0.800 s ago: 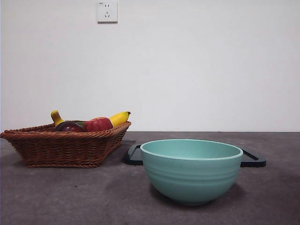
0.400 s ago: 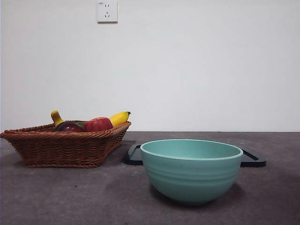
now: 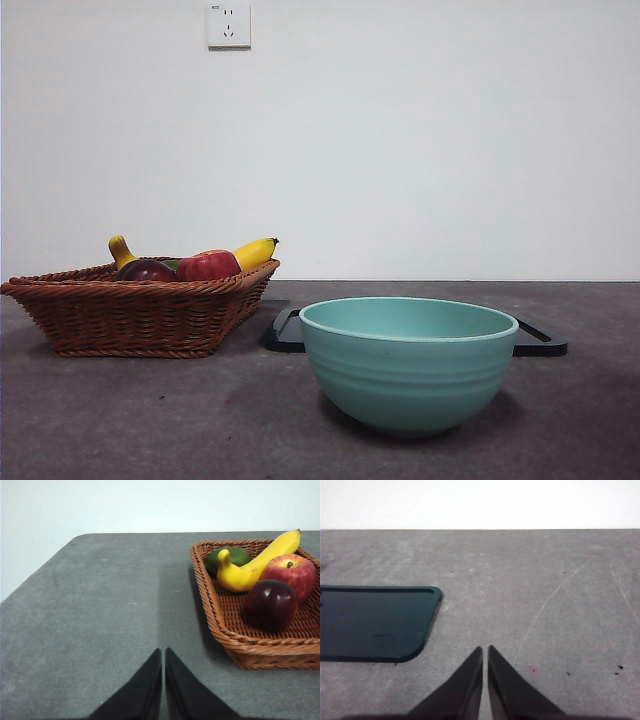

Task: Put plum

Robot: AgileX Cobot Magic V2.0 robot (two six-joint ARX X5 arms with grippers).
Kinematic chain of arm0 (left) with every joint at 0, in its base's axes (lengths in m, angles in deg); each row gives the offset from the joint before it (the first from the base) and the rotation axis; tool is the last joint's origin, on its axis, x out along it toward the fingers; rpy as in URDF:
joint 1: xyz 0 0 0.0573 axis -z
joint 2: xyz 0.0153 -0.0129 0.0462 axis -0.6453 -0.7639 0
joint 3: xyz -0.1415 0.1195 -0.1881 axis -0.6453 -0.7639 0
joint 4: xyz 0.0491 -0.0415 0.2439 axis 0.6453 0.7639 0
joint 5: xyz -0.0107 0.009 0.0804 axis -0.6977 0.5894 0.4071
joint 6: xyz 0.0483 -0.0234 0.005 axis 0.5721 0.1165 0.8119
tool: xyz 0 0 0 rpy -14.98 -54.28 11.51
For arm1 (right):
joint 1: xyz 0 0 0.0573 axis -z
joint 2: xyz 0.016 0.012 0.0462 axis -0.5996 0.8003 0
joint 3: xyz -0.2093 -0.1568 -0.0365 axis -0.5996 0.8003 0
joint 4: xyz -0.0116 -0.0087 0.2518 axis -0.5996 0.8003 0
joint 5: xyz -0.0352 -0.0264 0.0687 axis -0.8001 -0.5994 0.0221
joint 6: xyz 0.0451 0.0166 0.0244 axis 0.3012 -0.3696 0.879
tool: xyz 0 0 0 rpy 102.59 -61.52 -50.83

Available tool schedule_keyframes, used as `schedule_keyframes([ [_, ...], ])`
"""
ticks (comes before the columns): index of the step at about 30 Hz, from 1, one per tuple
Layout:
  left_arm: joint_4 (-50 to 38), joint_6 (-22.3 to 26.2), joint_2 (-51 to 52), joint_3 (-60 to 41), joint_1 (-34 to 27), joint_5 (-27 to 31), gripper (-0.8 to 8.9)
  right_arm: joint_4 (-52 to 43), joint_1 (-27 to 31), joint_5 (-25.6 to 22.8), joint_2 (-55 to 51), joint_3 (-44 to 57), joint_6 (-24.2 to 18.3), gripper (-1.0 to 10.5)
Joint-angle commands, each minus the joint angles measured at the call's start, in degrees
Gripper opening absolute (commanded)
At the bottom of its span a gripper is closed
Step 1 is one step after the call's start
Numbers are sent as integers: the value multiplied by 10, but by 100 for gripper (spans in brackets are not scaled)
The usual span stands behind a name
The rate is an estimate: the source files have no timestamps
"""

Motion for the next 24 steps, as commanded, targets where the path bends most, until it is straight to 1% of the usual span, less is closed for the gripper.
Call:
schedule_keyframes([
  [1, 5, -2, 1, -12, -1, 1, 8, -6, 1, -2, -2, 3, 10, 8],
  [24, 5, -2, 1, -12, -1, 1, 9, -6, 1, -2, -2, 3, 10, 8],
])
